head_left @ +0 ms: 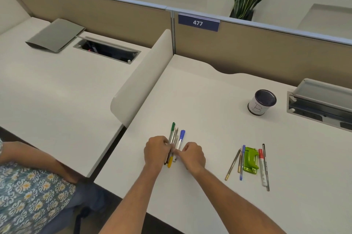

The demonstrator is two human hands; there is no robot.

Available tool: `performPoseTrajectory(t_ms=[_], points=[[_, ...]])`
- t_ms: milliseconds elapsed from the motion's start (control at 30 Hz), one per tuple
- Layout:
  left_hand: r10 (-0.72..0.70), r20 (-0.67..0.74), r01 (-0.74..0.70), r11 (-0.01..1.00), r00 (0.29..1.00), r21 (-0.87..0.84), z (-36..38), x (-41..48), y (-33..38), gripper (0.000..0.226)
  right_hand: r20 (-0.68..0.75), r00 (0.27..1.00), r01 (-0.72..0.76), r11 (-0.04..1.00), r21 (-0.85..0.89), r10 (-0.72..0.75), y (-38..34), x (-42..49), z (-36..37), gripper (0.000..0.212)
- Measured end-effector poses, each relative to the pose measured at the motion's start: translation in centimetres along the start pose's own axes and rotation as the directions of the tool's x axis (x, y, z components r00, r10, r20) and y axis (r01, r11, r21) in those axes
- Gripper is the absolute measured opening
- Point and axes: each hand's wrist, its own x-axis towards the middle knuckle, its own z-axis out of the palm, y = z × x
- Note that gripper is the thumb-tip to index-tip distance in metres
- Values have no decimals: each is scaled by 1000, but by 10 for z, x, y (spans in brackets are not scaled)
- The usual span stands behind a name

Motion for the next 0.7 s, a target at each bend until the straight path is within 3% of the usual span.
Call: performPoseTrajectory(t_ms=[200, 333, 500, 700], points=[[67, -39, -68, 998, 997, -16, 7, -12, 9, 8, -89, 993, 73, 997, 1, -73, 31, -27, -30, 34], [196, 41, -192, 978, 980, -84, 39, -36, 36, 6, -226, 973, 71, 995, 69, -54, 74, -52, -64, 26], [244, 142, -212, 956, 959, -205, 85, -75, 78, 16, -419, 908, 42, 985, 168, 33, 130, -78, -118, 19], [283, 228, -258, 957, 932, -134, 120, -108, 123, 34, -500, 840, -85, 961, 263, 211, 189, -79, -174, 15]])
